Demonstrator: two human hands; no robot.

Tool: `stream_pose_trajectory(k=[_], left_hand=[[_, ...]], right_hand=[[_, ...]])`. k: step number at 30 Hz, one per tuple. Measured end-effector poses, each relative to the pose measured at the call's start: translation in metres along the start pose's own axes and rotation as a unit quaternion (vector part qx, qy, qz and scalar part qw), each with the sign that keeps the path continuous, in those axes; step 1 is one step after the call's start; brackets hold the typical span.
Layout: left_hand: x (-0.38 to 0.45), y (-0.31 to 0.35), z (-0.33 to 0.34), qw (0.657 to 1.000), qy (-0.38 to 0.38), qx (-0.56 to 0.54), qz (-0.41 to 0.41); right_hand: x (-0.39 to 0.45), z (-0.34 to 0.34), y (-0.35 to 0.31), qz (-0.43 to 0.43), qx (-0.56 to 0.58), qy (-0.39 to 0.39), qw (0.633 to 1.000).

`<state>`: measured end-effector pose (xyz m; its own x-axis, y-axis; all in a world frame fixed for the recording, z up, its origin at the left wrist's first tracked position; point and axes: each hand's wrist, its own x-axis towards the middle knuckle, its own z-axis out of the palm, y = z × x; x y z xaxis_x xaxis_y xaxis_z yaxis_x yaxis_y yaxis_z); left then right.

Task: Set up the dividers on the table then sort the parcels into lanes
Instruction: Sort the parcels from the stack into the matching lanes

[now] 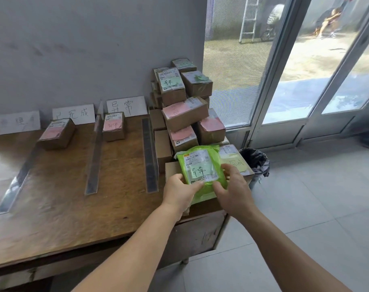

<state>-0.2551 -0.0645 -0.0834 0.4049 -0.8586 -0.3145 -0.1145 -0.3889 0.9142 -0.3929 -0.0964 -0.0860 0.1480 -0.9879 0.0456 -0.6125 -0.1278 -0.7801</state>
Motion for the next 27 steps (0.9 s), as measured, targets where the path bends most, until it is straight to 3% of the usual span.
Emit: stream_pose_trajectory(k=[17,23,27], left_hand=[[-0.008,0.022,-0.005,0.981,-0.041,-0.187,0.023],[-0.011,0.022,-0.024,0.973,0.008,-0.227,0.05],[-0.015,0.026,-0.055,0.968,0.046,-0.229,0.095]], right_hand=[[-0.003,0.003,0.004,-0.036,0.131,0.028,0.99],[-0.005,0.012,-0.02,-0.091,0.183,0.03,0.978],[-0.02,0.034,-0.035,-0.081,0.14,0.024,0.986]])
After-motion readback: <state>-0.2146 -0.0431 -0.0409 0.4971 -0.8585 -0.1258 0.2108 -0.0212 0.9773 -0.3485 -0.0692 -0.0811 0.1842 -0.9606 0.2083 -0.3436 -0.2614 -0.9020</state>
